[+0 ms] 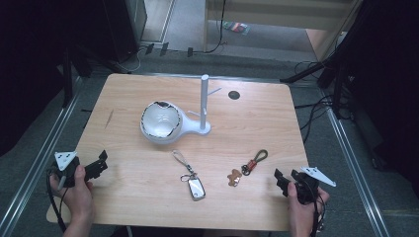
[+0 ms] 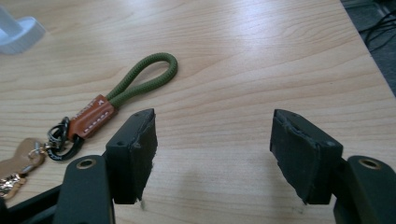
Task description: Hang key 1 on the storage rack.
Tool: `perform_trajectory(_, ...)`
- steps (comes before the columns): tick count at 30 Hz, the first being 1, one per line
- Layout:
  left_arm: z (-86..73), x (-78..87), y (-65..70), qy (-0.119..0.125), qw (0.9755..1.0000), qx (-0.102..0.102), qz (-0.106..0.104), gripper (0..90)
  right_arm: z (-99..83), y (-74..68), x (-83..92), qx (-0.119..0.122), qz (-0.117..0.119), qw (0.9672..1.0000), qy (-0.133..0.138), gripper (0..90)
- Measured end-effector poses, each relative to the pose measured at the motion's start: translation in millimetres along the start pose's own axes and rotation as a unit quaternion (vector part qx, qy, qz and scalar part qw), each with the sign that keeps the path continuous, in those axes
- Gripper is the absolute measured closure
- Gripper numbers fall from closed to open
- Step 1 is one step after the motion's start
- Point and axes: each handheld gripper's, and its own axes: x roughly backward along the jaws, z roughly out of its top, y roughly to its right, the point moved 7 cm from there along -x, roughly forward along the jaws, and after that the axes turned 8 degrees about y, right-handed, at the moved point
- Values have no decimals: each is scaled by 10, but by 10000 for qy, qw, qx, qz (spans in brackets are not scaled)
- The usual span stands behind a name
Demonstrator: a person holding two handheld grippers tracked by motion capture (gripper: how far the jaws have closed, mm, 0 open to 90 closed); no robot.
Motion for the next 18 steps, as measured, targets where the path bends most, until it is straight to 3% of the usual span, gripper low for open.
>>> perform_trajectory(4,1,-1,8,1,10000,-2,-58,0,6,-36,28,195,-81,9997,-104,336)
perform_trajectory(6,0,-5,9,-6,10000,1,-49,0,10,-68,74,95,-12,9996,-250,345)
perform_trajectory(11,0,-7,15,-5,10000,-37,9,0,56,-95,150,186,-109,9982,-558,342)
perform_trajectory(13,-1,-8,12,-11,10000,0,1,0,69,-148,164,225,-119,9960,-853,318)
perform_trajectory(14,-1,-8,12,-11,10000,0,1,0,69,-148,164,225,-119,9960,-853,318)
perform_trajectory(16,-3,-2,14,-13,10000,12,-51,0,73,-206,152,376,-198,9924,-1158,305)
perform_trajectory(18,-3,-1,17,-7,10000,32,-56,0,77,-221,146,382,-181,9915,-1228,301)
